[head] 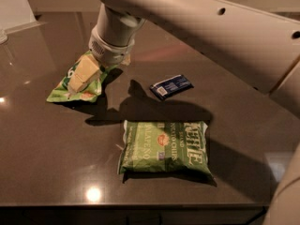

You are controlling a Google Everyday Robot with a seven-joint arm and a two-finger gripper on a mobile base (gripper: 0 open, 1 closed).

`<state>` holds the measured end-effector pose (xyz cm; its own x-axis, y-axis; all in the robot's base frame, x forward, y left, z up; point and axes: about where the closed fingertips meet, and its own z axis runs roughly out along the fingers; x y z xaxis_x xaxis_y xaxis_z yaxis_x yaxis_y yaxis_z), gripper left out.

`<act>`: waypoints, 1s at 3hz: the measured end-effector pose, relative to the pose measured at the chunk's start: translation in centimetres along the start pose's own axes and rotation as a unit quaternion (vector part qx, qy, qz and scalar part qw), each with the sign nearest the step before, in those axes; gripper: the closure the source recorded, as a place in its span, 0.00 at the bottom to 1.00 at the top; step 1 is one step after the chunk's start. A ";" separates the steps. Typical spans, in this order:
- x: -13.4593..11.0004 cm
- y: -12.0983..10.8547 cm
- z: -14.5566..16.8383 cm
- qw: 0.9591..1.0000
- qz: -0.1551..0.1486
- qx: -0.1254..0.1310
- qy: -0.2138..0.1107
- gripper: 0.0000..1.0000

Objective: Pick green rice chip bag

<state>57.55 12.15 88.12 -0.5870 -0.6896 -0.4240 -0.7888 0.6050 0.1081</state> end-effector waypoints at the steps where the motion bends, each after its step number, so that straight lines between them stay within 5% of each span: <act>1: -1.0 0.5 1.2 1.000 0.023 0.005 -0.010 0.00; 3: -2.4 -0.4 2.9 0.998 0.040 0.038 -0.034 0.00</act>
Offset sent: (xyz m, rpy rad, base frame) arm 0.0316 0.0318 -0.0160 0.0345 -0.0896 -0.1401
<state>59.81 14.75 86.52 -0.6321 -0.6104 -0.4773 -0.7221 0.6875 0.0770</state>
